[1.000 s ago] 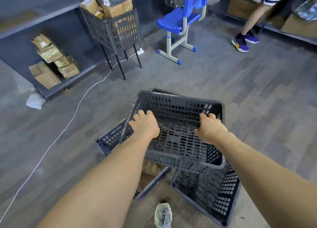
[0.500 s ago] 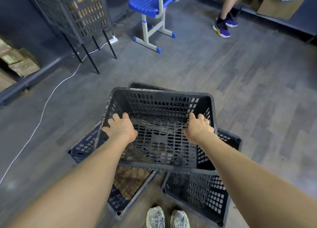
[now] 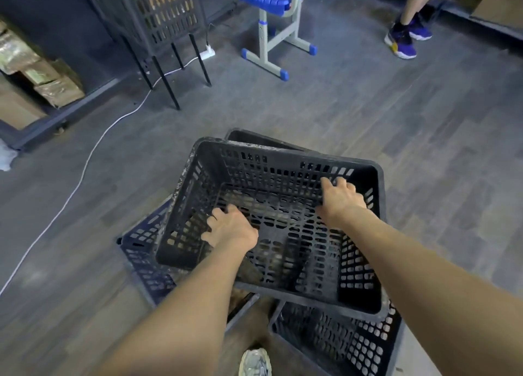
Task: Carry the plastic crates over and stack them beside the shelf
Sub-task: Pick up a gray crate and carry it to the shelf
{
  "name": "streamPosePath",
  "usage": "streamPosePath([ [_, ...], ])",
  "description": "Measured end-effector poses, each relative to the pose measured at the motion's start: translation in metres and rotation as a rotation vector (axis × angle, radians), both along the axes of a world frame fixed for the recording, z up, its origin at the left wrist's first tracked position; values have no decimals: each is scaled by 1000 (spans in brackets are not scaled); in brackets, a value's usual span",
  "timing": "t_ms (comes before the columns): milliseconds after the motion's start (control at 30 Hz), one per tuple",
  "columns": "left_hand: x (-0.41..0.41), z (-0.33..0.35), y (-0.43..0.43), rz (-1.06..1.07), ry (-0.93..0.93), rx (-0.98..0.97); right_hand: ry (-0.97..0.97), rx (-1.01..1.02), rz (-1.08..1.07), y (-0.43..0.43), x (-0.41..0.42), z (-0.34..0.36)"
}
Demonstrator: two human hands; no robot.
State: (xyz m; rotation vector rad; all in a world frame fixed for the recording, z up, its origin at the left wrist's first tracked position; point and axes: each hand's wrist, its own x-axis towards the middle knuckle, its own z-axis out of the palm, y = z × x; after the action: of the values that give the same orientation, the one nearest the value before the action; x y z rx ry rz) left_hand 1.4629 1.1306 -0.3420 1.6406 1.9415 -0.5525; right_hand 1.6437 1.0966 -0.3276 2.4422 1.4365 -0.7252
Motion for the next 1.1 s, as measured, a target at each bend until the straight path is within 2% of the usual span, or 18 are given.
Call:
streamPosePath([
  [267,19,2,-8,305,15,7,-22,27,300,47,16,-1],
  [567,65,-7,-50,847,-18,99,-40,36,714,61,40,-12],
  [733,72,-16,-76,1045,-14,141,-19,3,784,61,42,-19],
  [933,78,-20,-89,1095,-6,205,-3,15,798,52,41,-16],
  [1100,82,-13,-90,1240,-57,221,-7,28,851,61,48,-11],
])
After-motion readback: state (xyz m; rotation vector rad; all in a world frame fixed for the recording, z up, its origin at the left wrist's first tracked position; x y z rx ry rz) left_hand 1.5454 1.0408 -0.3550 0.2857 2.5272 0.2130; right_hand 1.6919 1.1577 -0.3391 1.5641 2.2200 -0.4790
